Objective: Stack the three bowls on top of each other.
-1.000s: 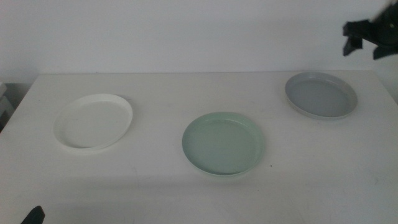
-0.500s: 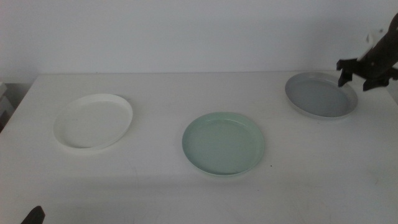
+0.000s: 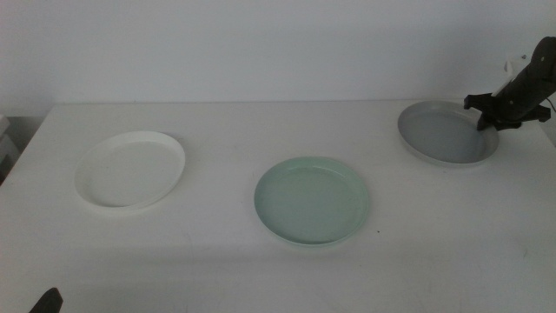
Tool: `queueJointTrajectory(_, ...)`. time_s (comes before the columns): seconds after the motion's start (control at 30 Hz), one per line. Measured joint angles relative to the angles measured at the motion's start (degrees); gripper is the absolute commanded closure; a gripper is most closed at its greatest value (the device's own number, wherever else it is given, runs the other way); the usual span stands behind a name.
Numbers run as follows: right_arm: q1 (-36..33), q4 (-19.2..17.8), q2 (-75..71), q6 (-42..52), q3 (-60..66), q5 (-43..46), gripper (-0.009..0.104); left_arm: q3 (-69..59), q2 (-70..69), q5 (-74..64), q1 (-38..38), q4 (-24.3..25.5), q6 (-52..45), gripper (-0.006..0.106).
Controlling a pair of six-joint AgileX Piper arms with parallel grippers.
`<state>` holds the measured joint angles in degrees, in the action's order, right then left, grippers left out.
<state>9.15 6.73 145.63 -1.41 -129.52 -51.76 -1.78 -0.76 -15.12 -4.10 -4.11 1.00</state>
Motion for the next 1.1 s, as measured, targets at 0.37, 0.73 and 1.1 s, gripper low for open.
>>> queueJointTrajectory(0.37, 0.0, 1.28, -8.19, 3.52, 0.72, -7.3, 0.096, 0.0, 0.0, 0.0, 0.0, 0.0, 0.0, 0.01)
queueJointTrajectory(0.73, -3.27, 8.33, -37.65, 6.59, 26.21, -1.81, 0.096, 0.0, 0.0, -0.05, 0.0, 0.0, 0.0, 0.01)
queueJointTrajectory(1.1, -18.12, 11.39, -57.44, 3.79, 55.2, 11.44, 0.096, 0.0, 0.0, -0.05, 0.0, 0.0, 0.0, 0.01)
